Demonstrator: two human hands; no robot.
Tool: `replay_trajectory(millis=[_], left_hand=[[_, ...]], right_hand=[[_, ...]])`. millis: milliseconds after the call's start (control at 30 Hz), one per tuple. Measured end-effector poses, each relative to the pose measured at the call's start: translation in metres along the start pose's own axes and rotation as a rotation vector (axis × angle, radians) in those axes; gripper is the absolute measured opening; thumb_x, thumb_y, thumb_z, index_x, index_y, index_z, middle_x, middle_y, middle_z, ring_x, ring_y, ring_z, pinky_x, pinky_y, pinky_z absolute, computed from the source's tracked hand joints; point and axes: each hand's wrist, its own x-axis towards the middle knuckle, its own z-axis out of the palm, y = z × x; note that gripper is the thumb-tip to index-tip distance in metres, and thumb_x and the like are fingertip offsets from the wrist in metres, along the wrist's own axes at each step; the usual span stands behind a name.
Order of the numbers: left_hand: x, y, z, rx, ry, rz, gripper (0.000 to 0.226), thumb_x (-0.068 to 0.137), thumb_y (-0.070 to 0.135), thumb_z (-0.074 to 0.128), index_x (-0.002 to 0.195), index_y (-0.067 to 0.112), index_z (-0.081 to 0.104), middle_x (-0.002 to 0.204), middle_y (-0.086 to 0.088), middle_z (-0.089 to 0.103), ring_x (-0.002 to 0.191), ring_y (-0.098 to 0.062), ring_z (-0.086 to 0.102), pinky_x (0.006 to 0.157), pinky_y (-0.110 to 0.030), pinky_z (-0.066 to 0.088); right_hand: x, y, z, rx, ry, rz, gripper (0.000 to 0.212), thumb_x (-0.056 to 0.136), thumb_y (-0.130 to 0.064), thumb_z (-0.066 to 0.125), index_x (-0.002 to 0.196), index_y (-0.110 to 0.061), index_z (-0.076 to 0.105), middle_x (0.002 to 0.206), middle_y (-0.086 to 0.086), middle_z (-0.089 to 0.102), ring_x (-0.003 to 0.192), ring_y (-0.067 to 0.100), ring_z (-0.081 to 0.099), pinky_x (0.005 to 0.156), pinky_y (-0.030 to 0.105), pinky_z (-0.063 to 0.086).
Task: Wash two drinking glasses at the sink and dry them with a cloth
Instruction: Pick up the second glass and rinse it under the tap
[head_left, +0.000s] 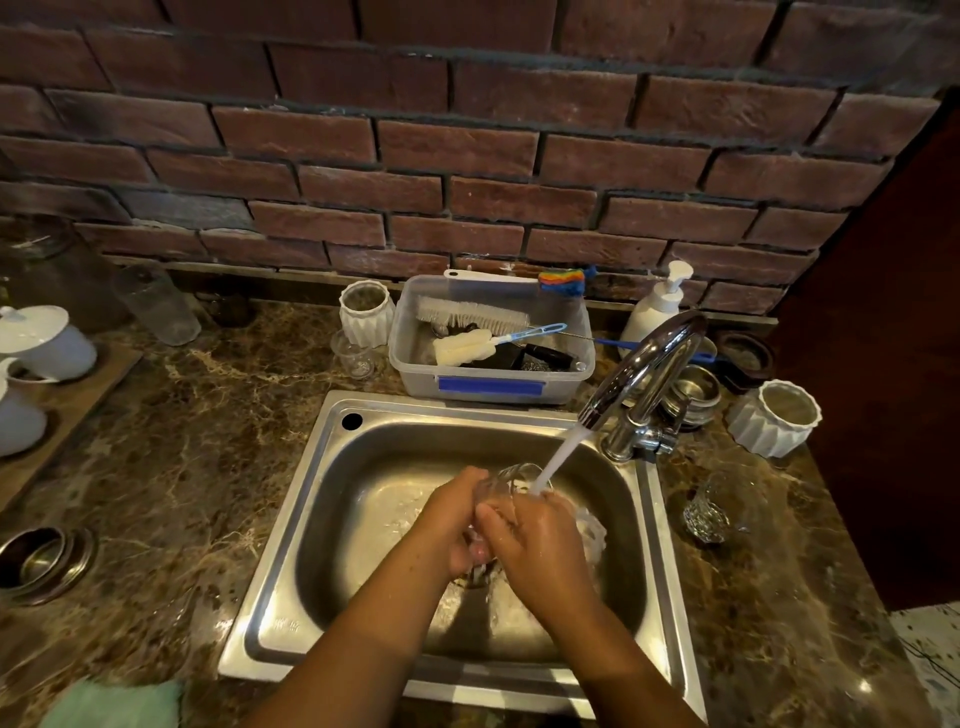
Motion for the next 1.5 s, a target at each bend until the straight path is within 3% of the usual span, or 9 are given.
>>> replay_trajectory(millis=[100,333,633,767,900,1167,1267,1400,1500], left_hand=[[0.001,-0.005,0.000,-0.094,0.009,0.092,0.024,0.102,0.029,0.051,0.099,0.012,0.068,0.092,-0.012,0.070,0.086,-0.024,0.066,0.067,-0.033,0.054],[0.020,-0.025,-0.008,0.694,0.142,1.067,0.016,0.102,0.020,0.051,0.096,0.022,0.065,0.093,0.006,0.067,0.087,-0.007,0.064,0.073,-0.018,0.053],[0.001,0.001,0.004,-0.040,-0.007,0.008,0.023,0.099,0.032,0.055,0.095,0.013,0.069,0.080,-0.007,0.072,0.081,-0.022,0.066,0.062,-0.030,0.053],[0.014,-0.013,0.008,0.301,0.168,0.499,0.022,0.103,0.022,0.046,0.093,0.014,0.064,0.093,-0.014,0.069,0.088,-0.024,0.066,0.073,-0.032,0.053],[0.021,-0.032,-0.003,0.631,0.212,1.071,0.013,0.104,0.023,0.049,0.098,0.025,0.061,0.097,0.006,0.063,0.090,-0.007,0.062,0.075,-0.022,0.054],[0.010,-0.009,0.002,0.004,0.006,-0.020,0.028,0.099,0.035,0.056,0.096,0.010,0.069,0.087,-0.014,0.072,0.083,-0.025,0.067,0.071,-0.034,0.052],[0.014,-0.017,0.002,0.038,0.080,0.164,0.029,0.101,0.031,0.051,0.090,0.009,0.066,0.085,-0.018,0.069,0.084,-0.029,0.065,0.073,-0.037,0.051],[0.020,-0.037,0.001,0.473,0.206,0.902,0.015,0.104,0.023,0.049,0.094,0.021,0.061,0.092,-0.003,0.065,0.087,-0.018,0.064,0.073,-0.028,0.052],[0.025,-0.034,-0.002,0.601,0.132,0.925,0.014,0.105,0.028,0.049,0.094,0.027,0.059,0.094,0.003,0.065,0.086,-0.012,0.064,0.073,-0.027,0.057]], right_hand=[[0.002,0.001,-0.003,0.002,-0.023,-0.086,0.028,0.096,-0.041,0.054,0.093,-0.027,0.077,0.090,-0.006,0.078,0.087,0.005,0.066,0.095,0.030,0.049],[0.006,-0.013,-0.001,1.213,0.080,0.778,0.018,0.097,-0.029,0.061,0.105,-0.017,0.071,0.098,0.009,0.078,0.097,0.027,0.073,0.085,0.044,0.058],[0.003,0.019,-0.001,-0.132,0.058,-0.225,0.036,0.093,-0.045,0.046,0.093,-0.027,0.078,0.088,-0.009,0.077,0.084,0.007,0.068,0.091,0.034,0.050],[0.001,-0.002,-0.002,0.468,0.102,0.245,0.020,0.098,-0.026,0.058,0.088,-0.024,0.076,0.079,-0.007,0.076,0.077,0.004,0.072,0.073,0.026,0.056],[0.004,-0.012,-0.003,1.248,0.050,0.739,0.021,0.099,-0.030,0.057,0.108,-0.016,0.070,0.096,0.010,0.078,0.098,0.026,0.073,0.091,0.046,0.057],[-0.004,0.027,0.012,-0.130,0.036,-0.162,0.041,0.096,-0.049,0.043,0.095,-0.027,0.077,0.089,-0.009,0.077,0.086,0.004,0.068,0.089,0.029,0.051],[-0.009,0.015,0.013,0.126,0.106,-0.041,0.035,0.097,-0.045,0.050,0.089,-0.026,0.078,0.082,-0.008,0.078,0.079,0.001,0.069,0.080,0.028,0.055],[0.001,-0.003,0.010,1.073,0.126,0.714,0.022,0.099,-0.035,0.058,0.100,-0.021,0.075,0.098,0.007,0.079,0.094,0.021,0.074,0.089,0.043,0.058],[0.007,-0.001,0.006,1.095,0.157,0.734,0.024,0.098,-0.035,0.060,0.104,-0.016,0.075,0.096,0.009,0.079,0.093,0.026,0.074,0.090,0.045,0.058]])
